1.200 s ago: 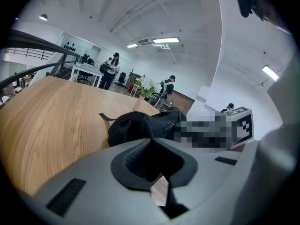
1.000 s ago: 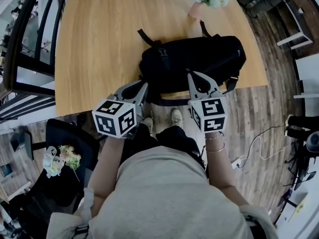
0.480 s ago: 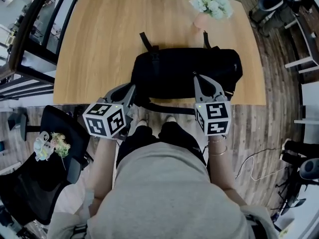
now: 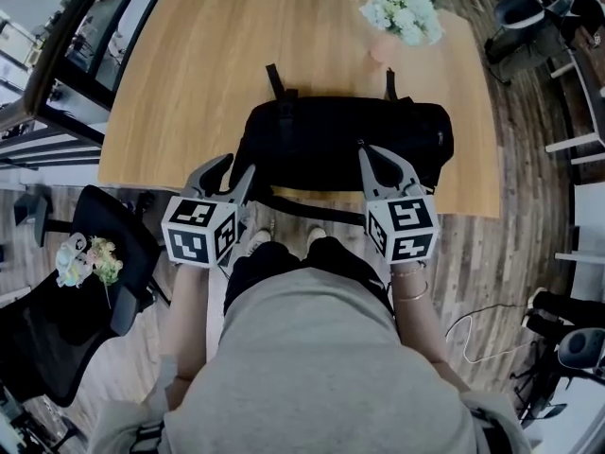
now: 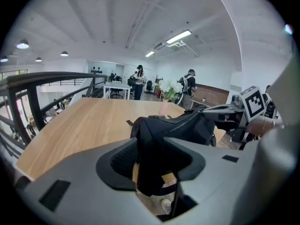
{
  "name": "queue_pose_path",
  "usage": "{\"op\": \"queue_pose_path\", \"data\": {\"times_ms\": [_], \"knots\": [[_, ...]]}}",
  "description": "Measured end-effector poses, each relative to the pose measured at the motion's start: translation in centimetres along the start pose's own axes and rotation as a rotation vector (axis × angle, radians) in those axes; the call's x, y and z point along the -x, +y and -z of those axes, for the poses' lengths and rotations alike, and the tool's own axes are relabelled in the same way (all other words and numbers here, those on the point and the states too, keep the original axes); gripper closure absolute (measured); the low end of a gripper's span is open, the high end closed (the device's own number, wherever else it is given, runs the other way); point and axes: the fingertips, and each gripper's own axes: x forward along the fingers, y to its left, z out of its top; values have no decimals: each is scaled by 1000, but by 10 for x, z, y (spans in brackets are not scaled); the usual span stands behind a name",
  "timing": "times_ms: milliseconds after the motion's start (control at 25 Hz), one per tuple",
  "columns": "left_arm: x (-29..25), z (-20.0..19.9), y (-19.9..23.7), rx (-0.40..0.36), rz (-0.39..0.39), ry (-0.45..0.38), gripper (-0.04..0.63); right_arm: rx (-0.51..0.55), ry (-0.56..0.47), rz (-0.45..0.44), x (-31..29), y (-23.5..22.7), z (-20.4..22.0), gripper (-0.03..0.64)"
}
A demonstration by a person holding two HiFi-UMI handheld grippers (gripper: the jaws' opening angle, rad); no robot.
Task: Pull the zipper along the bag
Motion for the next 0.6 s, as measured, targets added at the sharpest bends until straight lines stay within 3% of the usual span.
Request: {"op": "queue_pose_path", "data": {"times_ms": [40, 160, 320, 600], "knots": [[1, -2, -2, -22, -17, -2, 415, 1, -3, -9, 1, 1, -1, 607], [3, -16, -15, -87, -37, -32, 413, -2, -11, -39, 2, 2, -2, 607], [-7, -38, -51, -156, 54, -79, 414, 3, -17, -78, 3, 2, -4, 607], [-39, -56, -107, -314, 152, -74, 414, 16, -26, -123, 5, 1, -8, 607]]}}
